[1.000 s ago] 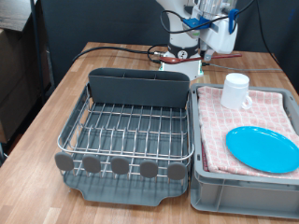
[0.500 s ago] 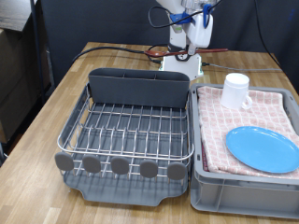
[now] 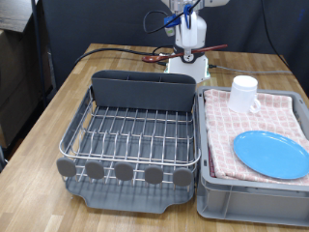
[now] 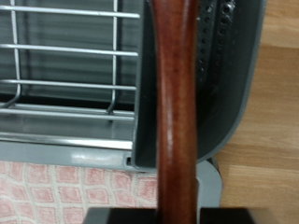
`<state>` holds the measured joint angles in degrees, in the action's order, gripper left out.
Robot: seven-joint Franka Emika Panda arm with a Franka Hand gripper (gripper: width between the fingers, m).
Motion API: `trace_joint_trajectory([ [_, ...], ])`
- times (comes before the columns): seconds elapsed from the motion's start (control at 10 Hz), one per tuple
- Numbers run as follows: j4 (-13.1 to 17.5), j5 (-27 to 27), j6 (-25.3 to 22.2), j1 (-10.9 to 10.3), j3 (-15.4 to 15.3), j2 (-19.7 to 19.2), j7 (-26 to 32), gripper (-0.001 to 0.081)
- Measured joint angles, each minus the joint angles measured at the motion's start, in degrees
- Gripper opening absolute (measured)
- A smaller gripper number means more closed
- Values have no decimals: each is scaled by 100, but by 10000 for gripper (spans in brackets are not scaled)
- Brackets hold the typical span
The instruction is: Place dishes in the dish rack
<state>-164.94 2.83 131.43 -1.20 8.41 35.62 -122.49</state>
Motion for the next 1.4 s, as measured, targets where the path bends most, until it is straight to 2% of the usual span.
trace_joint_trajectory([
  [0.2, -19, 184, -135, -116, 302, -1, 348, 92],
  [0.4, 137, 205, -232, -114, 321, -83, 315, 92],
  [0.5, 197, 334, -286, -128, 454, -143, 410, 92],
  [1.0, 269, 1175, -350, -201, 1470, -414, 1389, 92],
  [1.4, 330, 1561, -416, -295, 2270, -865, 2376, 92],
])
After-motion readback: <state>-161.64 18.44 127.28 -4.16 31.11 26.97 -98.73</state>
